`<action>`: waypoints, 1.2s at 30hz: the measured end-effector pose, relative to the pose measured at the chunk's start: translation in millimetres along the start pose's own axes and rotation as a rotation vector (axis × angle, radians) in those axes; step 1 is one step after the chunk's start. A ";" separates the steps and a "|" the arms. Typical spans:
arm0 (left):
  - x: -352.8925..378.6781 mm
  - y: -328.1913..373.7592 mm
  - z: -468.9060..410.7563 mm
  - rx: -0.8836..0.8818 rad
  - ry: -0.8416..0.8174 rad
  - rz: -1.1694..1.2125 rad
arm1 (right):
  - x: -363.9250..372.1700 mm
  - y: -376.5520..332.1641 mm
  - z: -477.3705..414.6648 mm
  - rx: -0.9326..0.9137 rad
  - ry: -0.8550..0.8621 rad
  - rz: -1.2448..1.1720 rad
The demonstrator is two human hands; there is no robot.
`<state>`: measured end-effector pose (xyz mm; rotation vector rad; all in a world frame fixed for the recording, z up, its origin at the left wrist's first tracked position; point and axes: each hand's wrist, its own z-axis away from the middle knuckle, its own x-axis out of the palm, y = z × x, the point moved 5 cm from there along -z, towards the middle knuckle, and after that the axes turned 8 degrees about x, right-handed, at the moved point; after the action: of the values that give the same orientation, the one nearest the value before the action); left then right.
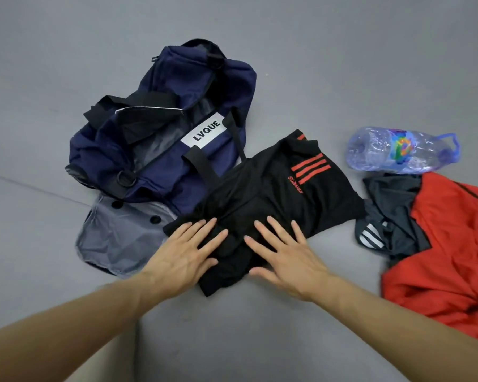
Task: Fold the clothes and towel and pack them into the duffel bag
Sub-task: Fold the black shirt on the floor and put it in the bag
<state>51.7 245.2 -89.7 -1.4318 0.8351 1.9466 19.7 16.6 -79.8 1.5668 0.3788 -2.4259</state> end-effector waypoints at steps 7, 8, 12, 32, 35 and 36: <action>-4.8 90.8 -12.7 0.112 0.068 0.132 | 5.2 89.9 35.1 0.061 -0.205 0.200; -1.7 104.6 -11.1 0.145 0.035 0.159 | 2.3 97.1 45.4 0.081 -0.184 0.213; 3.8 131.1 -2.4 0.265 -0.029 0.135 | 9.5 75.9 104.1 0.044 -0.051 0.085; 16.3 112.9 -17.5 0.331 -0.156 -0.090 | 59.8 10.6 125.4 0.161 0.159 -0.061; 9.8 118.6 -16.7 0.308 -0.106 -0.063 | 49.9 9.5 126.3 0.215 0.212 -0.223; 6.8 120.3 -15.4 0.305 -0.082 -0.037 | 47.5 8.1 128.7 0.226 0.219 -0.296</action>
<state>-31.7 157.2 -82.1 -1.1724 1.0105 1.7488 -106.7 -36.7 -73.1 2.0121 0.4124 -2.5954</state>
